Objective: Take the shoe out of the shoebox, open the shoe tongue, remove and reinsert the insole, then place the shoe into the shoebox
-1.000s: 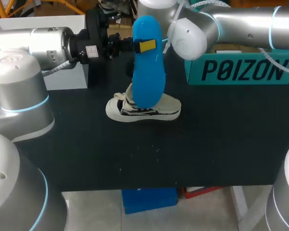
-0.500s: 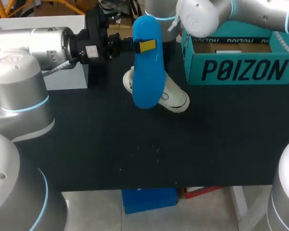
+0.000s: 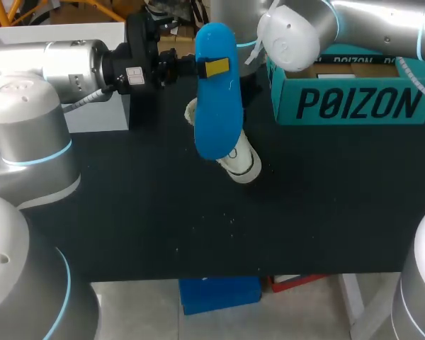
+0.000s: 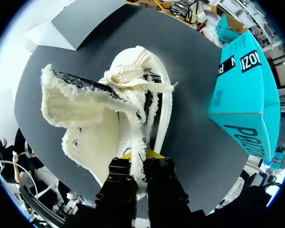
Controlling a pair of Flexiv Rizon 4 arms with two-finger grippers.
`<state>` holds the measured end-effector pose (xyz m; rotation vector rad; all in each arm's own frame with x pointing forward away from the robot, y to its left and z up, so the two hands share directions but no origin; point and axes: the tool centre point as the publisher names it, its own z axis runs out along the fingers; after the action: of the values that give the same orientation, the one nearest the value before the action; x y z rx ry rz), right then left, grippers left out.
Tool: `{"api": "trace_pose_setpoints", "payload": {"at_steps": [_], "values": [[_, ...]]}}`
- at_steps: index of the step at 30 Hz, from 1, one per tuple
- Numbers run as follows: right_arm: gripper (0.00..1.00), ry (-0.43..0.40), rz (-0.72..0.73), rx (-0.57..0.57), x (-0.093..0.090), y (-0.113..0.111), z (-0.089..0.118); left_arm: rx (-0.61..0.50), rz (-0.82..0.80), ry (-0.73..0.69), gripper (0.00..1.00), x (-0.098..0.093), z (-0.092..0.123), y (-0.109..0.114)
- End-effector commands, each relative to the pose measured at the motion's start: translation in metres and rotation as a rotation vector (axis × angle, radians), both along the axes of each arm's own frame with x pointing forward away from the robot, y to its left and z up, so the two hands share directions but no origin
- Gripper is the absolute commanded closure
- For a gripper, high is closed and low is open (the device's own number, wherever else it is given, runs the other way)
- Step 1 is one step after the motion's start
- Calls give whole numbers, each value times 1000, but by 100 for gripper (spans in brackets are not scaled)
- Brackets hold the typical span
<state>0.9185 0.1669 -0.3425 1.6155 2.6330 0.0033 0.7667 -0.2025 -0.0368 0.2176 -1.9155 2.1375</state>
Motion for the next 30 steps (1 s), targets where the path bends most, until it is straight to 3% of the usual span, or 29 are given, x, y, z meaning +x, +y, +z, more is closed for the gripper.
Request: {"api": "trace_pose_setpoints", "payload": {"at_steps": [1, 15, 21, 22, 23, 27, 30], "values": [[100, -23, -454, 1, -1, 4, -9, 3, 6, 0, 100, -1, 0, -1], [100, -62, -479, -12, -7, 7, -44, 3, 6, 0, 100, -1, 0, -1], [100, -107, -496, -10, -11, 3, -49, 3, 6, 0, 100, -1, 0, -1], [55, -121, -494, -11, -11, 2, -47, 3, 6, 0, 100, -1, 0, -1], [0, -129, -503, -7, -11, 0, -46, 3, 6, 0, 100, -1, 0, -1], [0, -155, -516, 47, -10, -8, -32, 3, 6, 0, 100, -1, 0, -1], [0, -120, -542, 156, -10, -14, -18, 3, 6, 0, 100, -1, 0, -1]]}}
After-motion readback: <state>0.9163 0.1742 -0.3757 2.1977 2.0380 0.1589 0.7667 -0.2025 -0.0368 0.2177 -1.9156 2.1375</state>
